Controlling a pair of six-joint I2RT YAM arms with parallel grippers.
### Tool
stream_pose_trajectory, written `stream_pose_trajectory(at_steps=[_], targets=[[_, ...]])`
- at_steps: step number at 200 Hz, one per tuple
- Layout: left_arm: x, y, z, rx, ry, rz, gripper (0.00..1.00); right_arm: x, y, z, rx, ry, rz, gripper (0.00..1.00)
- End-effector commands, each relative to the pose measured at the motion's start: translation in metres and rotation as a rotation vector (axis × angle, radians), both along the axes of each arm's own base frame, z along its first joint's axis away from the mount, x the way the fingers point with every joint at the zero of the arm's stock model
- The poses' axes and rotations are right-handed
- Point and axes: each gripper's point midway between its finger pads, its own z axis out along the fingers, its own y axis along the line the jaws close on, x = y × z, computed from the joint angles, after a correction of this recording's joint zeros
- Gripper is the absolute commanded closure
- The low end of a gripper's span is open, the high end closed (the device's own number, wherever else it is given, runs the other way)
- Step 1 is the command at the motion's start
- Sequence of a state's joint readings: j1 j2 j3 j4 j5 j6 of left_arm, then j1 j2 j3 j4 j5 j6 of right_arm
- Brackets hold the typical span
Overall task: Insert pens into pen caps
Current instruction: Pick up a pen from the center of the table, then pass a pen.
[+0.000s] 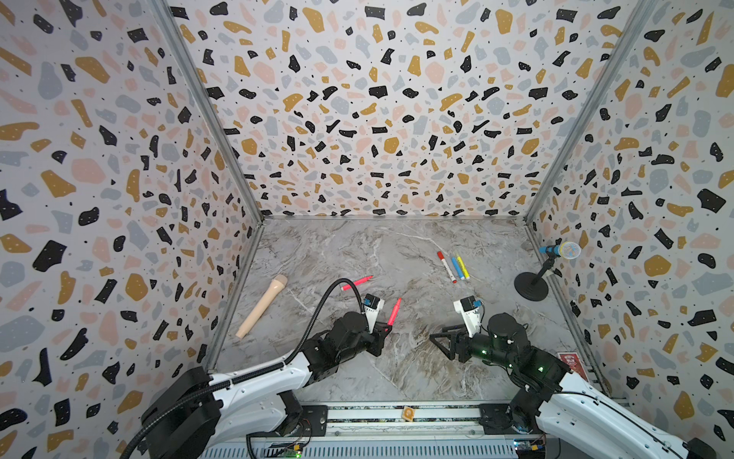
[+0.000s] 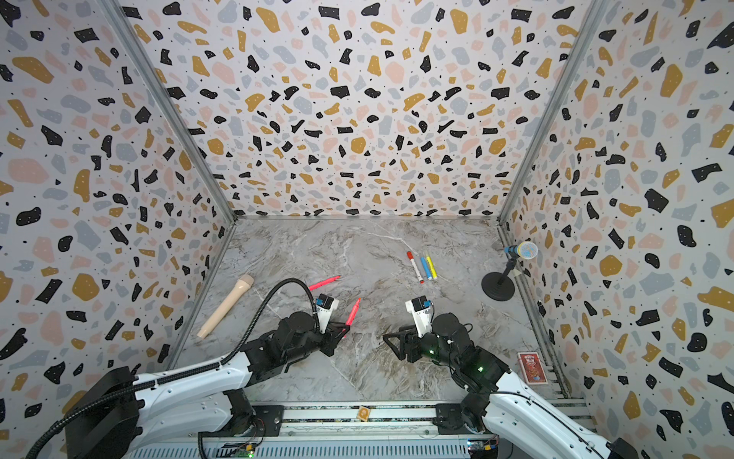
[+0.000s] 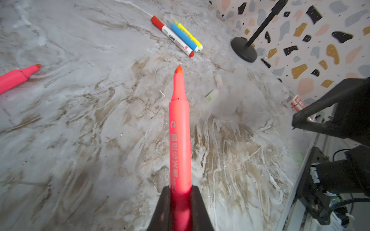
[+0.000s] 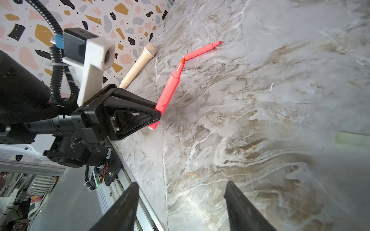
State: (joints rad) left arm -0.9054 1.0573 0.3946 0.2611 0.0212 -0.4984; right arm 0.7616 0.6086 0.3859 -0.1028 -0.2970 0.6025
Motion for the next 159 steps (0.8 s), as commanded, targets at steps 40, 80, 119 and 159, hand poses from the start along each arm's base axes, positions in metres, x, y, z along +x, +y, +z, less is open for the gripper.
stream_pose_trajectory(at_steps=[40, 80, 119, 159], targets=[[-0.015, -0.007, 0.029, -0.160, -0.038, 0.023, 0.96, 0.002, 0.026, 0.018, 0.104, -0.066, 0.105, 0.28], [-0.021, -0.005, 0.051, -0.253, -0.057, 0.033, 0.96, 0.008, 0.040, 0.033, 0.174, -0.082, 0.137, 0.28], [-0.023, -0.008, 0.062, -0.283, -0.078, 0.011, 0.96, 0.016, 0.055, 0.041, 0.188, -0.080, 0.174, 0.28], [-0.025, -0.011, 0.067, -0.308, -0.098, -0.012, 0.96, 0.021, 0.069, 0.057, 0.244, -0.104, 0.214, 0.29]])
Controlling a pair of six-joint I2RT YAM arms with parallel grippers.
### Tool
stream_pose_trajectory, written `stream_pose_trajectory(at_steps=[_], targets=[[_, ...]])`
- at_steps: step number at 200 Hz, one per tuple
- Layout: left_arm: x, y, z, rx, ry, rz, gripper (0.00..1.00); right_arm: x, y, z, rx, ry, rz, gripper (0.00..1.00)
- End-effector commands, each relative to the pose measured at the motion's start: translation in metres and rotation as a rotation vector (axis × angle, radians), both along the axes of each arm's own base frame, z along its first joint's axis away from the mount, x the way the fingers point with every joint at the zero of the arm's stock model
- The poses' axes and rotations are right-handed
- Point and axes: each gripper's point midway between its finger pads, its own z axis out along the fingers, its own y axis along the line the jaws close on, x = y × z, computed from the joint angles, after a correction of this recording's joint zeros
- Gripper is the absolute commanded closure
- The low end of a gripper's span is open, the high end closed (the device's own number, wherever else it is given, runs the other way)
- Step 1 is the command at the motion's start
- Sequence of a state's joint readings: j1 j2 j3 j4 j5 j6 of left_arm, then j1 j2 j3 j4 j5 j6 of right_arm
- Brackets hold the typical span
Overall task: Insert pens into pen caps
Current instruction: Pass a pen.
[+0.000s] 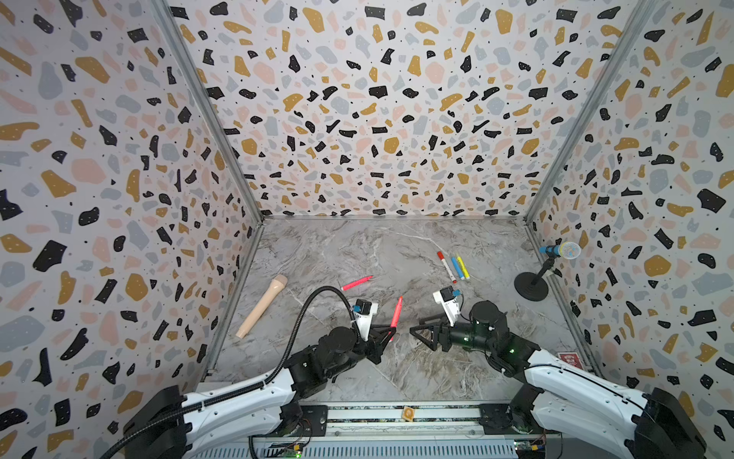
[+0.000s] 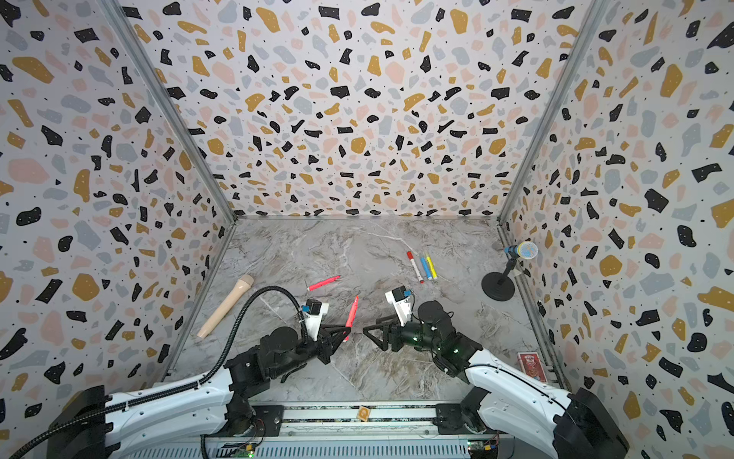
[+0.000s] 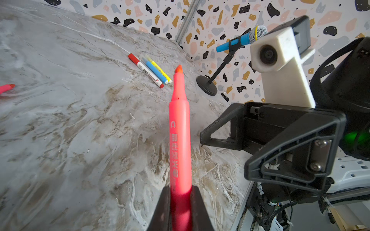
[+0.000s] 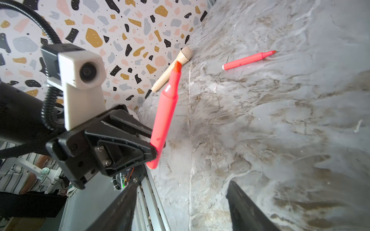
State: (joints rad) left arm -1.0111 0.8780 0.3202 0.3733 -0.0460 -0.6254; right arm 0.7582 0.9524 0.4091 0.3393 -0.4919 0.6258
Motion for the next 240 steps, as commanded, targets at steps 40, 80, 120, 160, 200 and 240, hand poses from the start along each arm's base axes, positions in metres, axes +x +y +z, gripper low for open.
stream_pose_trajectory(at_steps=[40, 80, 120, 160, 200, 240], targets=[[-0.001, -0.008, 0.022, -0.095, -0.046, -0.019, 0.96, 0.014, 0.027, 0.048, 0.128, -0.079, 0.073, 0.30], [-0.001, -0.013, 0.025, -0.098, -0.059, -0.037, 0.96, 0.032, 0.030, 0.055, 0.130, -0.090, 0.069, 0.31], [-0.004, -0.021, 0.022, -0.097, -0.051, -0.072, 0.96, 0.036, 0.035, 0.061, 0.157, -0.069, 0.103, 0.34], [-0.004, -0.022, 0.022, -0.113, -0.055, -0.072, 0.96, 0.032, 0.038, 0.058, 0.166, -0.042, 0.134, 0.41], [-0.005, -0.022, 0.025, -0.129, -0.058, -0.071, 0.96, 0.027, 0.040, 0.054, 0.176, -0.025, 0.140, 0.46], [-0.003, -0.020, 0.027, -0.139, -0.059, -0.058, 0.96, 0.025, 0.040, 0.053, 0.179, -0.011, 0.140, 0.57]])
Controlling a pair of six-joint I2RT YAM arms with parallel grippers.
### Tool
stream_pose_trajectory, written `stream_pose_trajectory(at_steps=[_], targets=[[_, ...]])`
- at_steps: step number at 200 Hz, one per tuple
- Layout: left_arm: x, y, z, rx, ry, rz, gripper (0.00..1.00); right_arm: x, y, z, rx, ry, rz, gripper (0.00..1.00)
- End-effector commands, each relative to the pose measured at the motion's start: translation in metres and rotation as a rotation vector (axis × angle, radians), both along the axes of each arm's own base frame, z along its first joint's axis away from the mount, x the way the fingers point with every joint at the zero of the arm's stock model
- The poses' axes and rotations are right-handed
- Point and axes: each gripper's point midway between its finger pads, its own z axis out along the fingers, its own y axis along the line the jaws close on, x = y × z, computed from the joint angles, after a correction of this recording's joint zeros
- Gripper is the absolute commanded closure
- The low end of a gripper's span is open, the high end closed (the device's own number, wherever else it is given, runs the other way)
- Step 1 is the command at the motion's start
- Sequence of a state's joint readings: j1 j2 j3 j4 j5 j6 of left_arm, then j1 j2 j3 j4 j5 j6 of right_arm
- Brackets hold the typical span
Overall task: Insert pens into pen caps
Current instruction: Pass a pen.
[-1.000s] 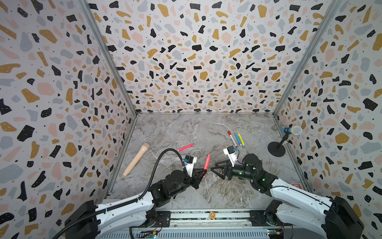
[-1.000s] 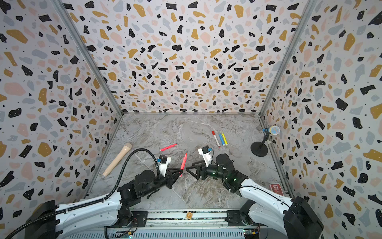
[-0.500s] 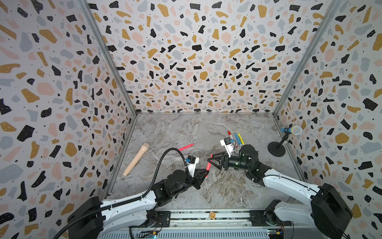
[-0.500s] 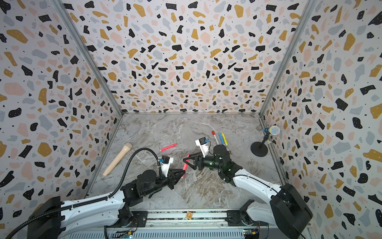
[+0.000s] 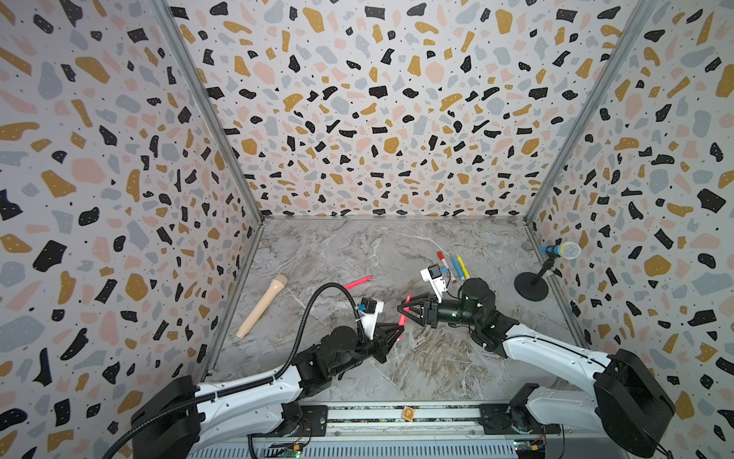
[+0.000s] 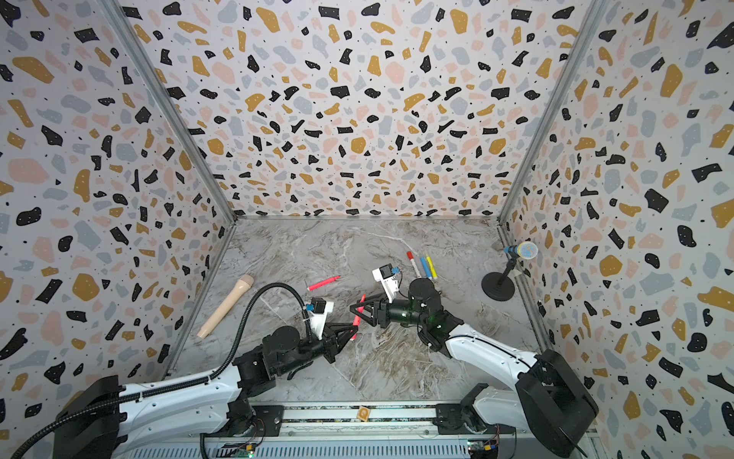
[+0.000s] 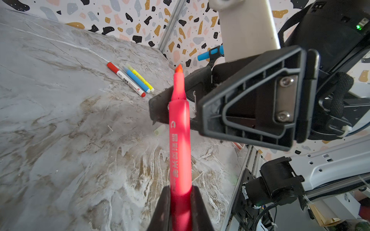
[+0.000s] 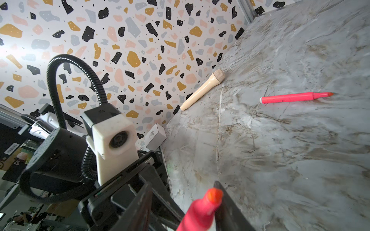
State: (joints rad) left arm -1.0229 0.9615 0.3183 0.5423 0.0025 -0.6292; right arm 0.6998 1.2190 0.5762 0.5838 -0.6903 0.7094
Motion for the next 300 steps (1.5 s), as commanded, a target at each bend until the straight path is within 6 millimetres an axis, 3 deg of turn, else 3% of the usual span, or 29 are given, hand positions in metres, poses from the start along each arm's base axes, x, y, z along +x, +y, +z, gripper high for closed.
stream_pose_trajectory(at_steps=[1, 120, 167, 206, 238, 265, 277, 300], targets=[[-0.001, -0.001, 0.015, -0.062, -0.027, 0.001, 0.96, -0.005, 0.001, 0.009, 0.029, -0.014, 0.020, 0.58], [0.000, 0.004, 0.019, -0.105, -0.023, 0.029, 0.96, -0.019, 0.000, -0.009, 0.009, 0.021, 0.033, 0.57], [-0.005, 0.001, 0.016, -0.106, -0.019, 0.001, 0.96, -0.015, -0.001, -0.007, 0.012, 0.013, -0.001, 0.71], [-0.010, -0.005, 0.016, -0.110, -0.020, -0.031, 0.95, -0.013, 0.002, -0.004, 0.022, 0.010, 0.011, 0.67], [-0.010, -0.007, 0.017, -0.109, -0.020, -0.031, 0.95, -0.013, 0.003, -0.002, 0.026, 0.007, 0.013, 0.70], [-0.010, -0.010, 0.016, -0.101, -0.019, -0.038, 0.95, -0.013, 0.001, -0.004, 0.020, 0.003, 0.006, 0.82], [-0.010, -0.010, 0.014, -0.094, -0.011, -0.036, 0.90, -0.013, 0.000, -0.004, 0.012, -0.003, 0.000, 0.87], [-0.012, -0.010, 0.014, -0.104, -0.001, -0.046, 0.69, -0.013, -0.002, -0.003, -0.008, -0.021, -0.008, 0.91]])
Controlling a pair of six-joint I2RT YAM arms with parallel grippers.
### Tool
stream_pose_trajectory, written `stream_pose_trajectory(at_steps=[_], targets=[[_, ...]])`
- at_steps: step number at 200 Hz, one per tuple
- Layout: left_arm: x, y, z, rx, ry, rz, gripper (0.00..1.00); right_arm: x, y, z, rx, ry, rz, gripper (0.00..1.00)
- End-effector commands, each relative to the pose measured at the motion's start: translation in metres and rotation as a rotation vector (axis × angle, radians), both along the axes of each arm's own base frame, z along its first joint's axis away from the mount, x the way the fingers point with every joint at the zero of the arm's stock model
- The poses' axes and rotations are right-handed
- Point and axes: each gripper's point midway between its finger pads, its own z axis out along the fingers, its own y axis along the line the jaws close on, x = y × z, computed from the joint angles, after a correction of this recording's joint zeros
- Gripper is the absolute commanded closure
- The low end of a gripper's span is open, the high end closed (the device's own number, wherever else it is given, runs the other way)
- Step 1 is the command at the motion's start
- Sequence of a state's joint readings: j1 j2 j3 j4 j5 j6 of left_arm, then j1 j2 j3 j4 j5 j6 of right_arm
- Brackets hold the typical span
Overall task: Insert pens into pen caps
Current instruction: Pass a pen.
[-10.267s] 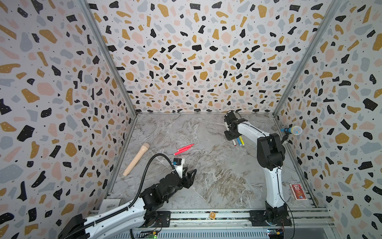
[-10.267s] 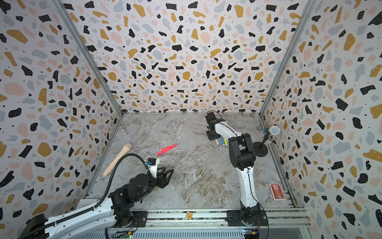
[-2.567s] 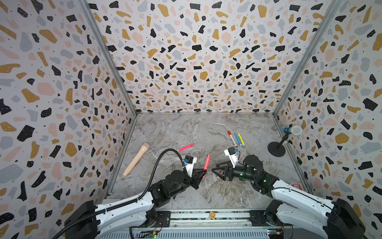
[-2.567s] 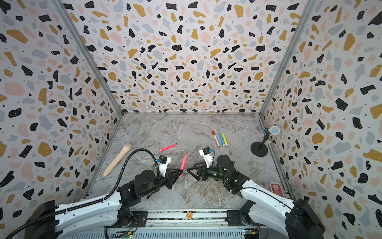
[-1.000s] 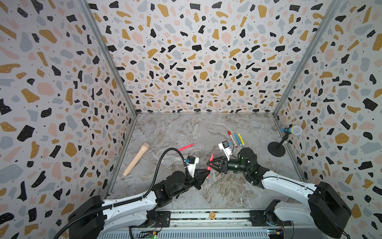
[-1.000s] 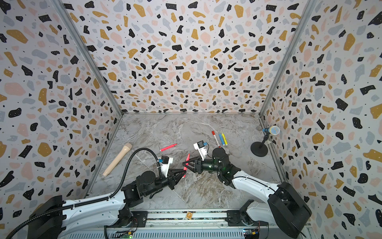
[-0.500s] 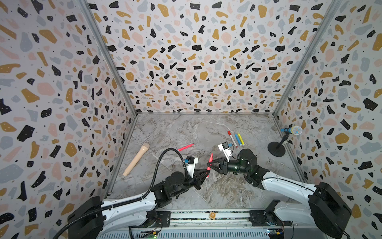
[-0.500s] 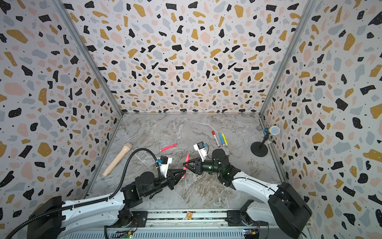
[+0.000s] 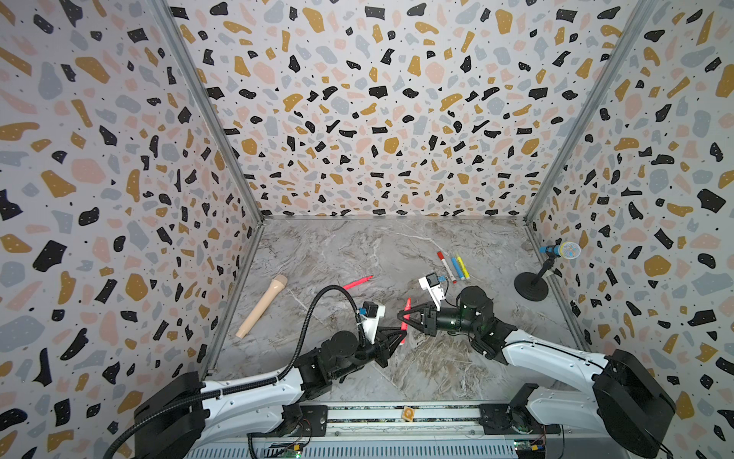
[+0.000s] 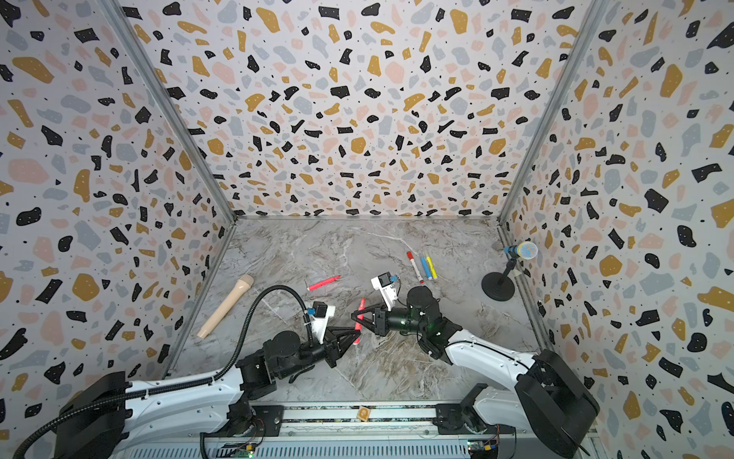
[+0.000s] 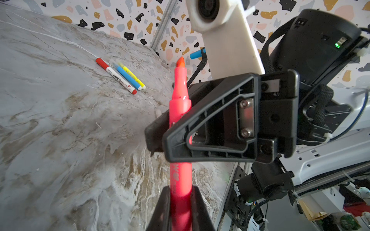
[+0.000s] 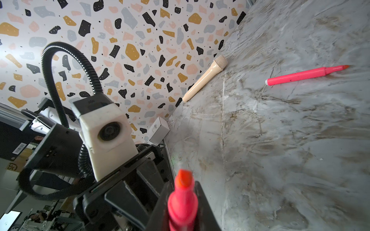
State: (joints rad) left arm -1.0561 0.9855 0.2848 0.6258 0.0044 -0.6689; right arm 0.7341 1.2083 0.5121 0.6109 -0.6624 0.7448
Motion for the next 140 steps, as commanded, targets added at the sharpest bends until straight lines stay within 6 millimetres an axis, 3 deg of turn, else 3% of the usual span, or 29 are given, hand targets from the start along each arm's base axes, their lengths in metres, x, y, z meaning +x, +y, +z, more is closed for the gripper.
stream_pose_trajectory(at_steps=[1, 52, 140], targets=[[-0.002, -0.004, 0.018, -0.063, -0.022, -0.018, 0.69, 0.000, -0.002, 0.015, 0.004, -0.072, -0.010, 0.91], [-0.009, -0.009, 0.028, -0.108, -0.013, -0.062, 0.65, -0.009, -0.001, 0.015, -0.006, -0.079, 0.047, 0.91], [-0.016, -0.025, 0.030, -0.126, 0.010, -0.143, 0.71, -0.024, 0.007, 0.020, 0.008, -0.092, 0.127, 0.91]])
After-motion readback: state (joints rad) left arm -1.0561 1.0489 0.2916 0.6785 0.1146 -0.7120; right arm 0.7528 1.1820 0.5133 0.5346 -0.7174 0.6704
